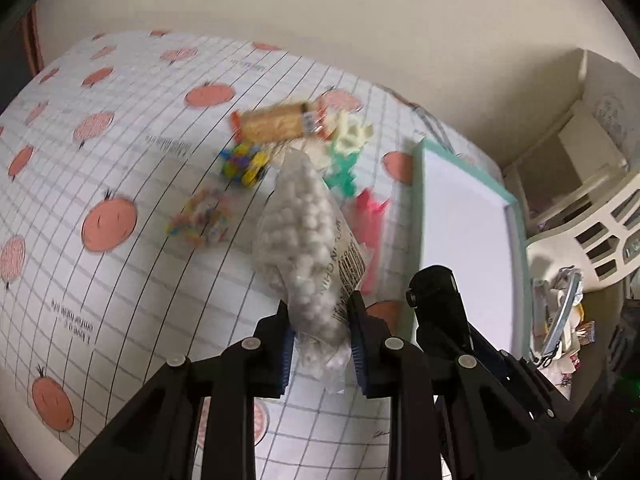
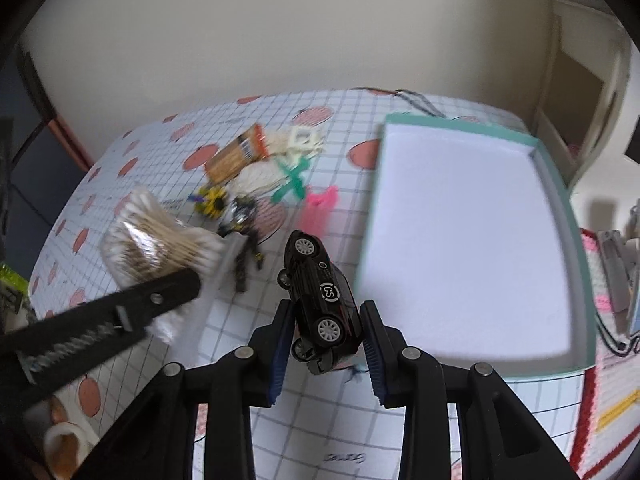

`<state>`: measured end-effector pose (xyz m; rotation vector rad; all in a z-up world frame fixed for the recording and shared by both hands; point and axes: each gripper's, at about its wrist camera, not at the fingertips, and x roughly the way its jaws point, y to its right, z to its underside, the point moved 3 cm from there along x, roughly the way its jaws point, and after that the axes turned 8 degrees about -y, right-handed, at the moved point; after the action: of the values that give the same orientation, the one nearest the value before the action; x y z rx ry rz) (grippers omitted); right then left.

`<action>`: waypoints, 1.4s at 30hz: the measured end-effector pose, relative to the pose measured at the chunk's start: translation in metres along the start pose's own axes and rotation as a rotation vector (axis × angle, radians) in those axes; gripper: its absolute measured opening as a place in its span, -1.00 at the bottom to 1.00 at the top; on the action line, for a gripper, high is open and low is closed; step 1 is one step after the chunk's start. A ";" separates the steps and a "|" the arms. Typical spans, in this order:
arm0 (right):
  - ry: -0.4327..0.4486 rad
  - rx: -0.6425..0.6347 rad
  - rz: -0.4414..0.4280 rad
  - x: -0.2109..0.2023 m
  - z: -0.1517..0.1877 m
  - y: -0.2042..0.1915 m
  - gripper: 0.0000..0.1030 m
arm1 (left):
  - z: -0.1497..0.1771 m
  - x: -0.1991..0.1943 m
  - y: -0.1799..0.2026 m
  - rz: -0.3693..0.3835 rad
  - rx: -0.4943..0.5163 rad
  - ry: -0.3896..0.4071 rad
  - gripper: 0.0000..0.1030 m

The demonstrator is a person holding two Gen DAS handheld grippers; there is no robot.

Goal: Organize objects
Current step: 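Carry the toy car in the right tool over the tray while the left tool carries the swab bag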

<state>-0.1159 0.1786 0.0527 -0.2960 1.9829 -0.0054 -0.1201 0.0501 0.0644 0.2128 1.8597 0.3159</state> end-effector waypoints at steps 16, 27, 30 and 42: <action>0.104 0.139 0.077 -0.007 -0.046 0.068 -0.31 | -0.049 0.012 0.066 0.034 0.071 0.082 -0.49; 0.142 0.187 0.102 0.004 -0.068 0.108 -0.31 | -0.070 0.044 0.097 0.072 0.129 0.092 -0.49; 0.144 0.216 0.098 0.010 -0.071 0.123 -0.30 | -0.076 0.054 0.104 0.091 0.144 0.088 -0.49; 0.128 0.366 0.102 0.038 -0.072 0.188 -0.31 | -0.092 0.096 0.126 0.151 0.165 0.056 -0.49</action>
<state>-0.2343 0.3431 0.0231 0.0448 2.0747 -0.3255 -0.2384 0.1883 0.0446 0.4637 1.9308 0.2739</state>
